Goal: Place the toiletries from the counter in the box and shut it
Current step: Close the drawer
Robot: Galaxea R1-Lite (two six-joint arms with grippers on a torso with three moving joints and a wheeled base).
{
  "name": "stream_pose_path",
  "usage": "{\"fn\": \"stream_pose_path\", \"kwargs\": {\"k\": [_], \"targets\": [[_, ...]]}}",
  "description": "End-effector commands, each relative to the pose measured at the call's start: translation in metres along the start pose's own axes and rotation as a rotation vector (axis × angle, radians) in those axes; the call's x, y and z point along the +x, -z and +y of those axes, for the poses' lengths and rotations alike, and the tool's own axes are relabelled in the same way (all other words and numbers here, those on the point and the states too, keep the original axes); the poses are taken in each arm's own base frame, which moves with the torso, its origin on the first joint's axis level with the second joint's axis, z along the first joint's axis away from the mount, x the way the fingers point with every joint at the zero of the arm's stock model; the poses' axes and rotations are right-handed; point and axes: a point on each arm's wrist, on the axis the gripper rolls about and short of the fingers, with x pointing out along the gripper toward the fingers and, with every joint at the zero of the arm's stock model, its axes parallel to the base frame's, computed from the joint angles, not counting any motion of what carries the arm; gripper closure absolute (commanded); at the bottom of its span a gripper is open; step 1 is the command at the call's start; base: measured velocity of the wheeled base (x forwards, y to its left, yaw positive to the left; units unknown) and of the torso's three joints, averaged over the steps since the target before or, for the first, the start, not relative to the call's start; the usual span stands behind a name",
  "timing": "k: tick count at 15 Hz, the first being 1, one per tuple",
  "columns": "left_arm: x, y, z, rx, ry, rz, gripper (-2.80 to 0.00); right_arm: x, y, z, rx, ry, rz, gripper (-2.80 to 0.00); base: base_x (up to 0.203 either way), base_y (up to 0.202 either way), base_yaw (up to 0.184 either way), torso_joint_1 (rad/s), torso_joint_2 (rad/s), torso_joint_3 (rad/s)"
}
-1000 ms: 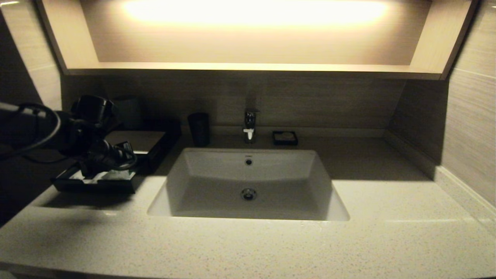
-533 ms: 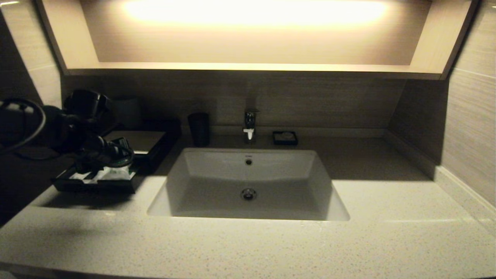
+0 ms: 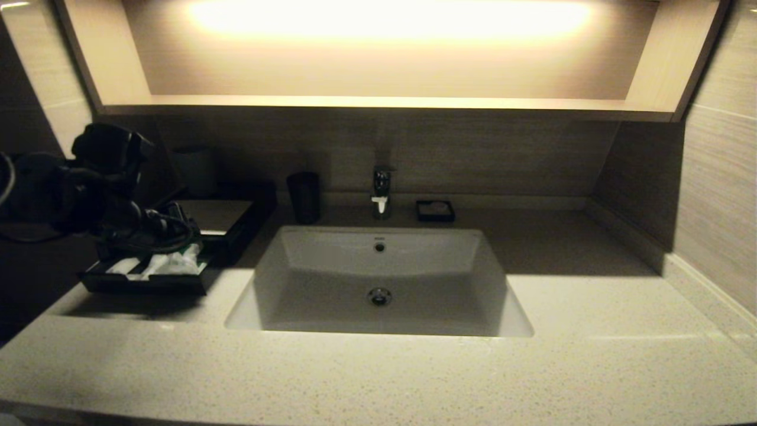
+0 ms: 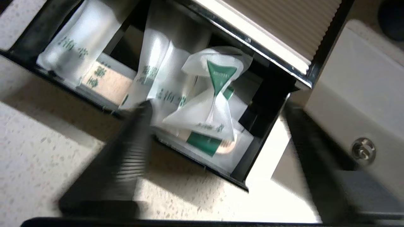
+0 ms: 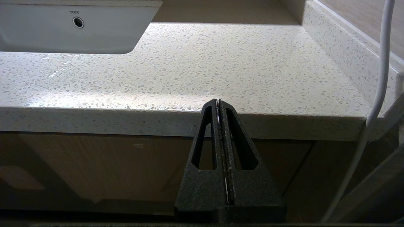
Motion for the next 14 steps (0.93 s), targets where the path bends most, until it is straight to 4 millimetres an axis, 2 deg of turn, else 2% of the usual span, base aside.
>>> {"fn": "stream_pose_path", "kwargs": {"k": [1,5,10,14], "targets": [[-0.011,0.001,0.003,-0.007,0.004,-0.014,0.00,0.000,0.000,0.000,0.000,0.000,0.002,0.00,0.000,0.000,0.000,0.000,0.00,0.000],[-0.025,0.010,0.011,0.000,-0.002,-0.009,0.00,0.000,0.000,0.000,0.000,0.000,0.002,0.00,0.000,0.000,0.000,0.000,0.00,0.000],[-0.031,0.036,0.024,0.012,-0.030,0.053,0.00,0.000,0.000,0.000,0.000,0.000,0.002,0.00,0.000,0.000,0.000,0.000,0.00,0.000],[-0.047,0.039,0.028,-0.002,-0.016,0.024,0.00,0.000,0.000,0.000,0.000,0.000,0.002,0.00,0.000,0.000,0.000,0.000,0.00,0.000]]}}
